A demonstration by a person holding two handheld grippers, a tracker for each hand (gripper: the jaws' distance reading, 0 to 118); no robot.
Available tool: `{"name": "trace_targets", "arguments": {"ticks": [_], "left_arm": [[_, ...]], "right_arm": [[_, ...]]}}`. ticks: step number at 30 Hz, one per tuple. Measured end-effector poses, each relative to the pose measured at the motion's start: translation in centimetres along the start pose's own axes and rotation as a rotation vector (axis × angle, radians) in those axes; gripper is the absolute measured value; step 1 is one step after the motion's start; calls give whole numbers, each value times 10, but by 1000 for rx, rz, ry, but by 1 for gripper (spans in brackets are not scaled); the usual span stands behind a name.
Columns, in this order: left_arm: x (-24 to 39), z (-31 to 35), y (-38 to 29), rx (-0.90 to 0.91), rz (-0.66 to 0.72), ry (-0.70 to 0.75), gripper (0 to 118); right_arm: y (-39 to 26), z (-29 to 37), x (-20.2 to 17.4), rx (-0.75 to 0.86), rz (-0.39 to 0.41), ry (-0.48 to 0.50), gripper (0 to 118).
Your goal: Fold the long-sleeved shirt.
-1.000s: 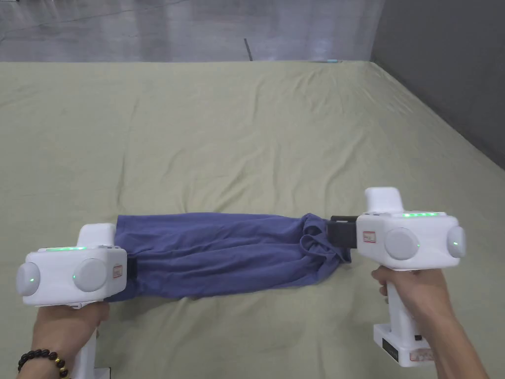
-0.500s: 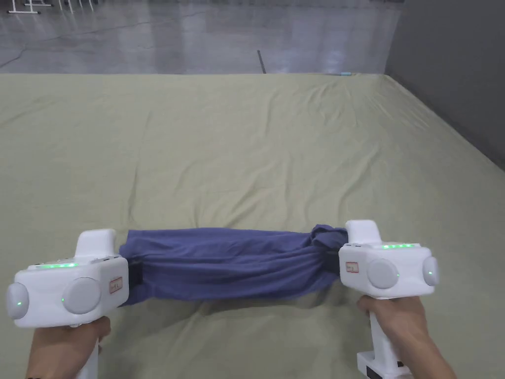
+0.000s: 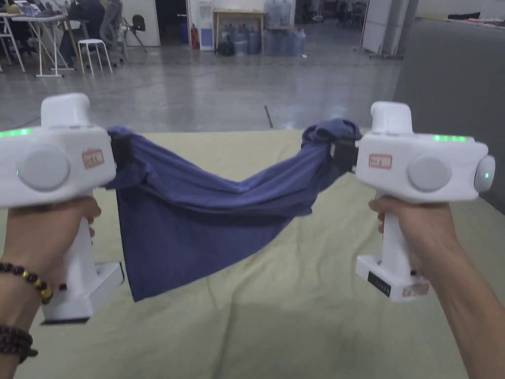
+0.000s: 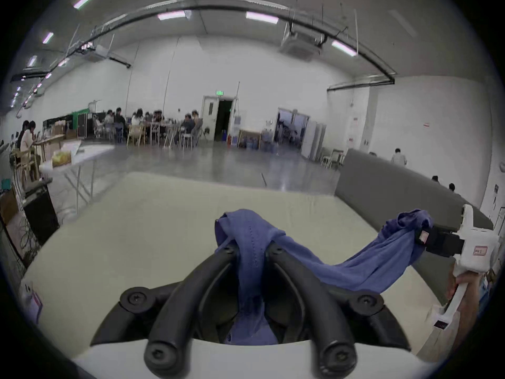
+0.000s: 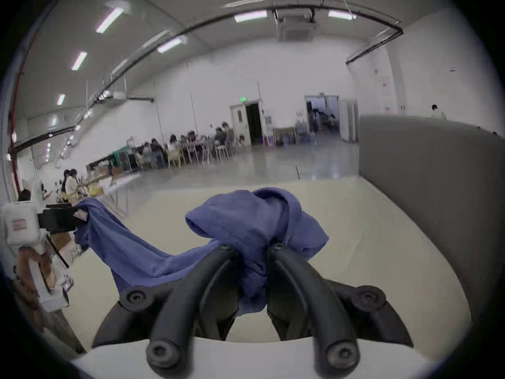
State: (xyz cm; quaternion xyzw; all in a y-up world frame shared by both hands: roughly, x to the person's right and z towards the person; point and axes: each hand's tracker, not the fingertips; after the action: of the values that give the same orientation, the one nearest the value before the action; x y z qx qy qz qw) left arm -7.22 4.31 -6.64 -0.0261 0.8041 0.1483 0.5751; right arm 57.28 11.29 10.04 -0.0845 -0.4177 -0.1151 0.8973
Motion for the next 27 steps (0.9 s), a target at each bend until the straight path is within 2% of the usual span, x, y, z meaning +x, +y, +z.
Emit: {"name": "trace_targets", "arguments": {"ticks": [3, 6, 9, 14, 17, 22, 25, 26, 27], "left_arm": [[0, 43, 55, 51, -18, 23, 12], [-3, 91, 81, 66, -17, 50, 12], [-9, 132, 71, 51, -54, 76, 12], [-30, 164, -22, -26, -91, 113, 12], [-39, 162, -127, -114, -75, 114, 12], [-65, 156, -348, -336, -66, 124, 12], [-66, 144, -432, -430, -70, 107, 12], [-66, 139, -444, -443, -70, 106, 12], [-119, 125, -394, -348, -239, 219, 12]], "right_arm": [[52, -19, -9, 31, 37, -11, 18], [93, -50, -9, 31, 55, -40, 18], [109, -89, -4, -5, 76, -81, 18], [66, -165, 27, -113, -25, -96, 18], [-1, -206, 43, -218, -56, -113, 18], [-135, -240, 48, -438, -64, -113, 18], [-191, -244, 46, -550, -17, -140, 18], [-199, -241, 46, -550, -14, -128, 18], [-205, -237, 45, -551, -12, -130, 18]]}}
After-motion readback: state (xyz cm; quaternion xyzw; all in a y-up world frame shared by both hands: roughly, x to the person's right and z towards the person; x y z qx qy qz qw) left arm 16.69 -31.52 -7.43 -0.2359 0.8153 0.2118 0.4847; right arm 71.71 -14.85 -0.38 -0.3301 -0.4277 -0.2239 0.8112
